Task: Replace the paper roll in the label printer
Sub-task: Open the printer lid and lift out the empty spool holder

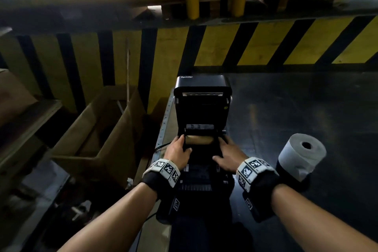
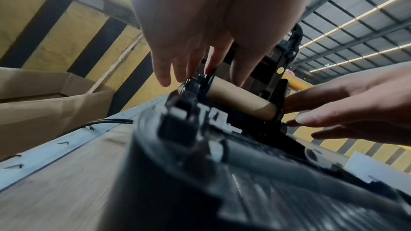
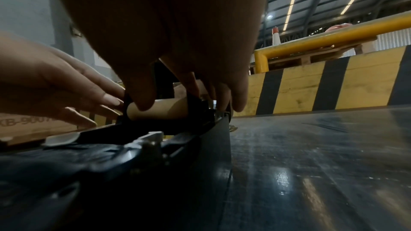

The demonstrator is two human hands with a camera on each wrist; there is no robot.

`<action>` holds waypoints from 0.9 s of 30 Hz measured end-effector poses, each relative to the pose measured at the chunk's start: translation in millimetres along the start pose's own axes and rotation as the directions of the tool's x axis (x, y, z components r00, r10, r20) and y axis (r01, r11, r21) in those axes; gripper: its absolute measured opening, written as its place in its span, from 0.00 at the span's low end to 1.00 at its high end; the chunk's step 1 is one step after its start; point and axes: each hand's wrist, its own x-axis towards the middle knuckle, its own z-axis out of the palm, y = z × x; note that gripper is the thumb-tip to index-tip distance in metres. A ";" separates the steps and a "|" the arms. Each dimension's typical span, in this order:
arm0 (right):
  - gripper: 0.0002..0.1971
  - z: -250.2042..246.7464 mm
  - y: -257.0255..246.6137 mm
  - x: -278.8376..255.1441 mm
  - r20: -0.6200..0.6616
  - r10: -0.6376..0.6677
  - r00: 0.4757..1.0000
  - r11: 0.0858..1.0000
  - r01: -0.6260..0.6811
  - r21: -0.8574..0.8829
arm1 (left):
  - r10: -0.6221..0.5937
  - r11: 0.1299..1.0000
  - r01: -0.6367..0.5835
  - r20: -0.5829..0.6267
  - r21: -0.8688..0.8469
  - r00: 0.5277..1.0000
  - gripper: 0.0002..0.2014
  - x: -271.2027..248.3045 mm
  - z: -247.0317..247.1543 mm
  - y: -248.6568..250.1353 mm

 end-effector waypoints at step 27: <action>0.12 -18.4 89.5 -182.3 -0.262 0.428 0.865 0.572 -0.035 0.820 | 0.208 0.735 0.029 0.267 -0.677 0.941 0.17 -117.9 41.0 70.0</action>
